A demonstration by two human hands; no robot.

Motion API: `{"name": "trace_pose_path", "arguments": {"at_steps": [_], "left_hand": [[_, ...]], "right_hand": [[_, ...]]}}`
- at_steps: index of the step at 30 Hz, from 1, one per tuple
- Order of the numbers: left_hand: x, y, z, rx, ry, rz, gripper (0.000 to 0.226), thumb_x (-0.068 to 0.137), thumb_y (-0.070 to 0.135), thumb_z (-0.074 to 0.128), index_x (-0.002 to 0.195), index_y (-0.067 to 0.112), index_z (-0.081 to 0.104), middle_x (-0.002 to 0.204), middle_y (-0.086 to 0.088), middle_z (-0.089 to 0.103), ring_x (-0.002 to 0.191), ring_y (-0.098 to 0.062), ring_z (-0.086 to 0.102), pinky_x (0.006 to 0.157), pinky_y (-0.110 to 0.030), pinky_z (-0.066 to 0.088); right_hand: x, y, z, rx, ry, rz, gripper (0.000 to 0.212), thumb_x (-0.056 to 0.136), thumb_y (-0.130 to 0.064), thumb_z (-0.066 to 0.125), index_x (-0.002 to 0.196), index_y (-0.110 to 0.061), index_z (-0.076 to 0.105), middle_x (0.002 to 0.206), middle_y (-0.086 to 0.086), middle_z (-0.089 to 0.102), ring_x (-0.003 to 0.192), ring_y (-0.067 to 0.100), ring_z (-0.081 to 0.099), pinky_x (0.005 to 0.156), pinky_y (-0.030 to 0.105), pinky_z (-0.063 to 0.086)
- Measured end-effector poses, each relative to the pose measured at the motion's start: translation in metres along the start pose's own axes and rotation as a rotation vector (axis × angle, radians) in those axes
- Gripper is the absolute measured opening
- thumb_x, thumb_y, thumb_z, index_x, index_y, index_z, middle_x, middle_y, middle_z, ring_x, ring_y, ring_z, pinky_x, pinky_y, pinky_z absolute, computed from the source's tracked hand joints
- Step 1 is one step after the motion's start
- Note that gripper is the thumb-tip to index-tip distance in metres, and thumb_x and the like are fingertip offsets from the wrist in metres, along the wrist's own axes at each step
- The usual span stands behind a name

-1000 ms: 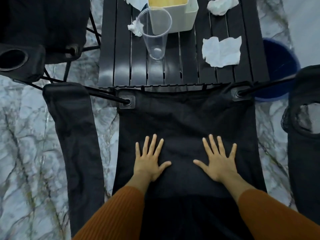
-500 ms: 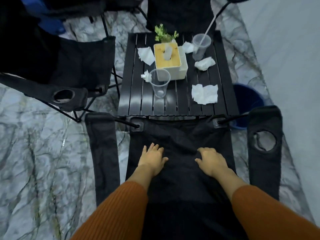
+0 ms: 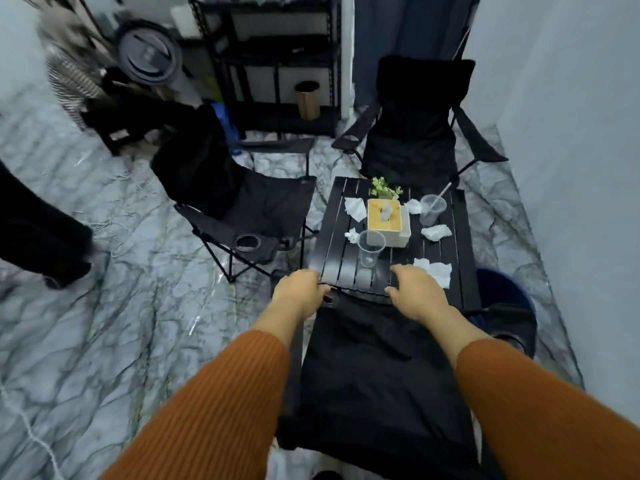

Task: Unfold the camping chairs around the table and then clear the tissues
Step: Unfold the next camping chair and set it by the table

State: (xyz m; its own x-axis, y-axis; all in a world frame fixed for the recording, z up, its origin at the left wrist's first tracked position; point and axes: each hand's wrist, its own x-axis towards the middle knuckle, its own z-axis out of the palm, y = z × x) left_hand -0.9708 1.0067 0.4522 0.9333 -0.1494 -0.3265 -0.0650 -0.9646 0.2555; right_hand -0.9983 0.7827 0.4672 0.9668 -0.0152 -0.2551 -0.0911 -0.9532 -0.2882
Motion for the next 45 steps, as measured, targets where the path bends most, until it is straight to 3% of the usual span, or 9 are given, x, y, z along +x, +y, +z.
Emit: {"name": "trace_pose_path", "arguments": {"at_steps": [7,11,15,22,25,29,35,40,45], "left_hand": [[-0.073,-0.083,-0.048,-0.039,0.043,-0.186,0.045,0.098,0.042,0.045,0.133,0.014,0.051,0.133,-0.012,0.058,0.12,-0.032,0.055,0.099,-0.044,0.047],[-0.102,-0.143,-0.058,-0.056,0.061,-0.313,0.048,0.097,0.045,0.045,0.132,0.012,0.051,0.134,-0.013,0.056,0.121,-0.033,0.054,0.096,-0.042,0.047],[-0.126,-0.209,-0.067,-0.107,0.064,-0.399,0.051,0.097,0.047,0.045,0.134,0.012,0.049,0.137,-0.013,0.053,0.122,-0.032,0.053,0.097,-0.041,0.047],[-0.133,-0.324,-0.106,-0.054,0.042,-0.435,0.053,0.098,0.045,0.043,0.141,0.013,0.044,0.143,-0.014,0.05,0.13,-0.031,0.048,0.104,-0.04,0.042],[-0.12,-0.363,-0.131,-0.037,0.057,-0.421,0.05,0.099,0.043,0.044,0.135,0.01,0.048,0.14,-0.015,0.051,0.127,-0.032,0.049,0.104,-0.041,0.042],[-0.092,-0.4,-0.161,-0.011,0.1,-0.378,0.052,0.098,0.043,0.046,0.139,0.011,0.045,0.141,-0.014,0.05,0.127,-0.032,0.05,0.104,-0.042,0.042],[-0.03,-0.447,-0.211,0.008,0.168,-0.337,0.052,0.099,0.045,0.043,0.14,0.014,0.044,0.144,-0.01,0.046,0.131,-0.03,0.045,0.108,-0.044,0.035],[0.041,-0.477,-0.256,0.037,0.215,-0.288,0.057,0.099,0.042,0.042,0.148,0.016,0.031,0.156,-0.009,0.029,0.144,-0.027,0.027,0.118,-0.047,0.023],[0.121,-0.506,-0.299,0.022,0.196,-0.27,0.057,0.099,0.042,0.043,0.148,0.014,0.032,0.153,-0.01,0.033,0.141,-0.028,0.031,0.116,-0.047,0.026]], "right_hand": [[-0.029,-0.104,0.003,0.027,-0.088,-0.157,0.042,0.094,-0.03,0.053,0.131,-0.01,0.049,0.134,0.015,0.053,0.124,0.036,0.048,0.099,0.045,0.046],[-0.029,-0.166,0.024,0.0,-0.121,-0.28,0.036,0.094,-0.03,0.053,0.124,-0.009,0.053,0.127,0.015,0.059,0.116,0.035,0.053,0.089,0.041,0.048],[-0.022,-0.228,0.038,-0.042,-0.156,-0.33,0.048,0.096,-0.032,0.051,0.138,-0.01,0.044,0.138,0.014,0.052,0.126,0.034,0.048,0.098,0.043,0.047],[0.01,-0.34,0.056,-0.043,-0.142,-0.343,0.045,0.097,-0.031,0.05,0.136,-0.01,0.043,0.137,0.015,0.051,0.125,0.035,0.047,0.099,0.046,0.045],[0.03,-0.387,0.056,-0.015,-0.102,-0.337,0.046,0.098,-0.029,0.05,0.137,-0.007,0.042,0.139,0.016,0.049,0.127,0.035,0.045,0.106,0.048,0.039],[0.056,-0.44,0.056,-0.017,-0.069,-0.374,0.058,0.099,-0.031,0.048,0.148,-0.01,0.027,0.154,0.009,0.033,0.146,0.029,0.022,0.12,0.05,0.016],[0.126,-0.496,0.048,-0.069,0.018,-0.402,0.057,0.097,-0.034,0.049,0.145,-0.01,0.032,0.147,0.008,0.04,0.14,0.028,0.03,0.118,0.052,0.022],[0.203,-0.535,0.03,-0.047,0.074,-0.401,0.056,0.097,-0.032,0.05,0.145,-0.01,0.033,0.147,0.008,0.041,0.142,0.029,0.028,0.119,0.051,0.018],[0.288,-0.568,0.007,-0.053,0.061,-0.386,0.056,0.098,-0.032,0.05,0.146,-0.01,0.032,0.149,0.009,0.039,0.142,0.029,0.028,0.119,0.052,0.02]]}}
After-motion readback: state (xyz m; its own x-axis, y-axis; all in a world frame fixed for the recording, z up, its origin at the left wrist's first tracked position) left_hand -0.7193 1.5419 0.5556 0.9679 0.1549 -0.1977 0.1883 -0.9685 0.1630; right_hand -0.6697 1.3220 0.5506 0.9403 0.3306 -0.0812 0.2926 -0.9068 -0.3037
